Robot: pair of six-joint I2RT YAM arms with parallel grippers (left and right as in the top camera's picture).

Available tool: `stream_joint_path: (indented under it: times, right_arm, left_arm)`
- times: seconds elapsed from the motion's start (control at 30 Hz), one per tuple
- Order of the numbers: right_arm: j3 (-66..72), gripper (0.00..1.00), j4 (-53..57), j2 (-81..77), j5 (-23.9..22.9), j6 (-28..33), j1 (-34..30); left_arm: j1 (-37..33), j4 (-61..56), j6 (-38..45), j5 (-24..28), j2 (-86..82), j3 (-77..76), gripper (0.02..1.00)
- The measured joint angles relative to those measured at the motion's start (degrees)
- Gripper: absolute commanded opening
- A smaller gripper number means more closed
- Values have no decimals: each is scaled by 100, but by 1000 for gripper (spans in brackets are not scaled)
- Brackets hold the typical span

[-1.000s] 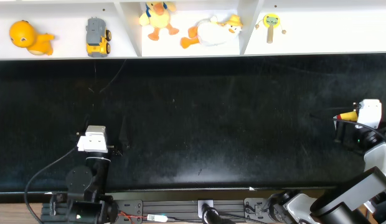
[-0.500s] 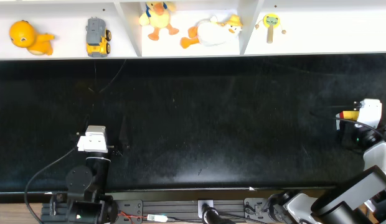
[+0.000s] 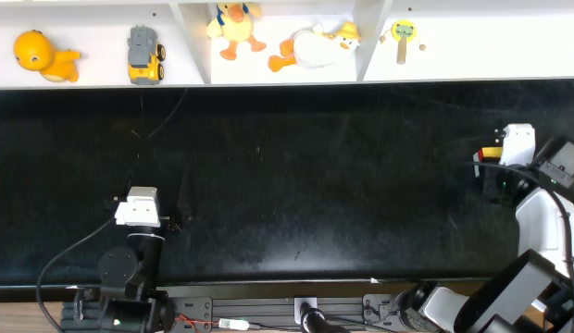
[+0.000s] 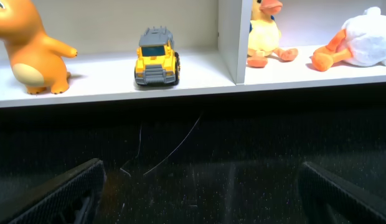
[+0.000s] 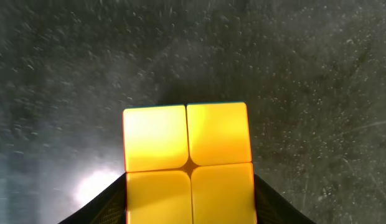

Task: Store Toys

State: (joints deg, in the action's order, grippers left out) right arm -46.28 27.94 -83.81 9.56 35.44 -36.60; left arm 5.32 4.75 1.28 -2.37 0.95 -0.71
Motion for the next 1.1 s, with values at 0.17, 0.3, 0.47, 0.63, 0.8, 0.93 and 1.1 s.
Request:
stream_joint_path:
  times: [0.17, 0.3, 0.47, 0.63, 0.8, 0.93, 1.1]
  right_arm:
    - [-743, 483, 538, 26, -68, -328, 74]
    - [-1239, 492, 664, 68, -94, -494, 74]
    - [-1641, 487, 748, 63, -127, -595, 81]
    - [-2236, 485, 879, -227, -258, -715, 221]
    - [-2815, 483, 957, -743, -367, -920, 498]
    - [-3244, 483, 1043, -1147, -404, -999, 715]
    - [-3738, 489, 1075, -1552, -404, -1038, 953]
  left_arm:
    - [0, 0, 0, 0, 0, 0, 998]
    - [0, 0, 0, 0, 0, 0, 998]
    - [0, 0, 0, 0, 0, 0, 998]
    - [0, 0, 0, 0, 0, 0, 998]
    - [0, 0, 0, 0, 0, 0, 998]
    - [0, 0, 0, 0, 0, 0, 998]
    - [0, 0, 0, 0, 0, 0, 998]
